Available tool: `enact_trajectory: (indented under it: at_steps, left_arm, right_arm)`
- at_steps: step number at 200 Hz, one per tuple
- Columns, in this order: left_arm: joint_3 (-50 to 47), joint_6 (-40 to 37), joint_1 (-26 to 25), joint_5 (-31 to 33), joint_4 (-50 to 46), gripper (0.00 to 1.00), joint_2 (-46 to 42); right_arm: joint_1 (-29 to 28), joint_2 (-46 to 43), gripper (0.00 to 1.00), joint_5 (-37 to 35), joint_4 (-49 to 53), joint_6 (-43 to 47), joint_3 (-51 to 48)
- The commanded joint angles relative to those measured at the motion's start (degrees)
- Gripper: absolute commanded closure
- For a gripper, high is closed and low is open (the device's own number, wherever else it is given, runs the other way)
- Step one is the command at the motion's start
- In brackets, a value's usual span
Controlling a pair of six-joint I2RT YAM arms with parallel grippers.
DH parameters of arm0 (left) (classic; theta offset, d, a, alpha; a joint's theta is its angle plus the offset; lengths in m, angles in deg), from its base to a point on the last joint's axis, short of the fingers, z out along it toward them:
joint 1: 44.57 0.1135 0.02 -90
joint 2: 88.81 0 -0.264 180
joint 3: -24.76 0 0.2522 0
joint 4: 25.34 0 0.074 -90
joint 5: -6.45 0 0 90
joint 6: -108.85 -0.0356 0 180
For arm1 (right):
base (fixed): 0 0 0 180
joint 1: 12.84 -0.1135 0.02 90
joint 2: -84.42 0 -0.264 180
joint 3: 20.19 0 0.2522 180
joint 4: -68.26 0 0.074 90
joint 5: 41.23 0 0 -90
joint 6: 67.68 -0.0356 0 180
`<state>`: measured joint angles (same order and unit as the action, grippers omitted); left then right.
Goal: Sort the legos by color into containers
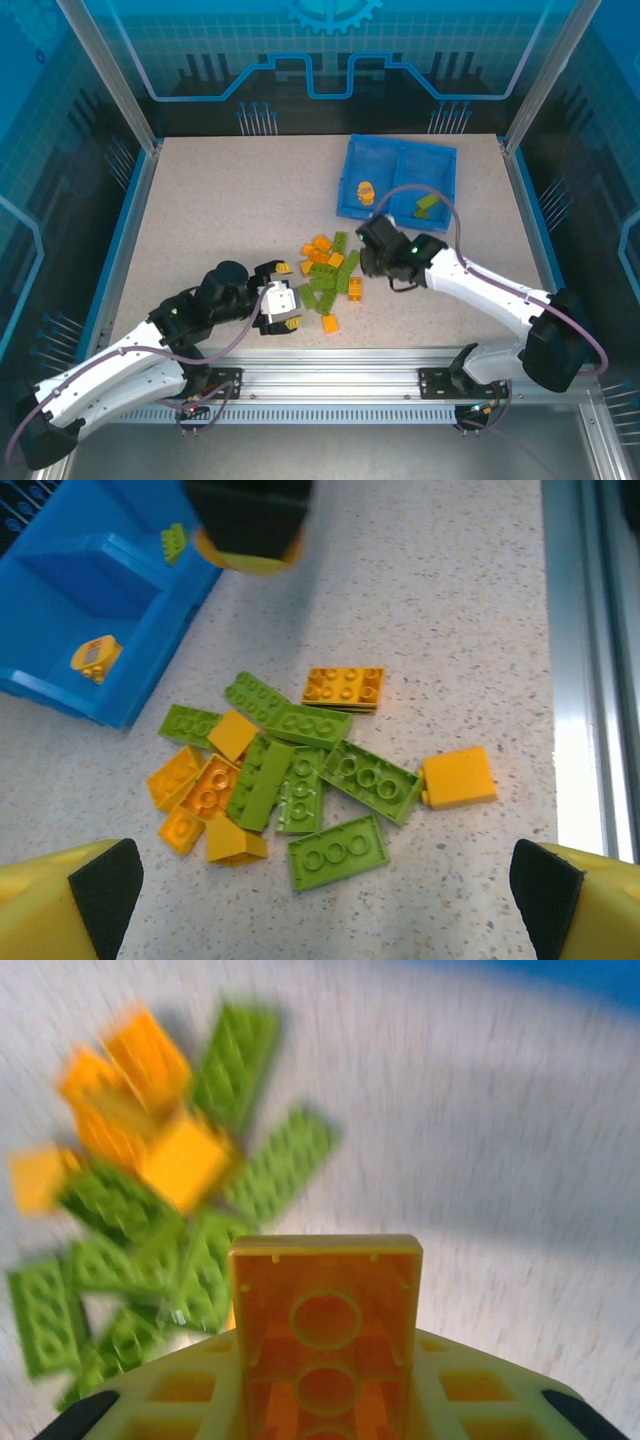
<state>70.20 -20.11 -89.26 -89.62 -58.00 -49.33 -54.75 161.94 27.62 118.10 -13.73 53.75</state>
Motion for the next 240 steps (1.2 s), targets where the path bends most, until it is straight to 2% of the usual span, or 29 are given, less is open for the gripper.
enact_trajectory:
  at_steps: [1,37,85,97,130,155,182,208,240]
  left_arm:
    - [0.67,1.6,1.83,0.4,2.43,0.01,0.13]
    - [2.0,1.77,2.32,4.27,-1.0,0.01,-0.71]
    - [0.75,1.66,2.58,5.62,-1.02,0.01,-3.71]
    - [0.68,1.61,2.55,5.71,-1.06,0.01,-3.59]
    - [0.66,1.44,2.58,5.7,-0.88,0.01,-3.59]
    - [0.55,1.41,2.51,5.46,-0.69,0.01,-3.54]
    - [0.49,2.11,2.52,5.56,-1.12,0.01,-3.58]
    - [0.31,2.57,2.54,5.28,-1.25,0.01,-3.86]
    - [0.05,1.3,2.62,4.68,-0.46,0.01,-3.07]
  right_arm:
    - [5.07,5.47,0.68,-3.99,-6.56,10.53,8.44]
    - [13.01,21.61,0.68,-1.28,-10.58,14.54,23.84]
    - [18.64,43.85,0.67,2.31,-5.6,13.08,45.31]
    - [19.29,46.56,0.65,3.02,-5.27,12.53,47.59]
    - [20.28,51.57,0.53,4.52,-1.19,12.65,53.69]
    - [20.29,49.03,0.48,4.71,-0.83,13.29,52.52]
    - [20.14,42.13,0.49,6.35,-1.11,12.59,46.86]
    - [17.39,27.96,0.49,9.41,-5.27,10.82,30.21]
    - [8.83,10.82,0.45,10.51,-8.77,7.49,7.71]
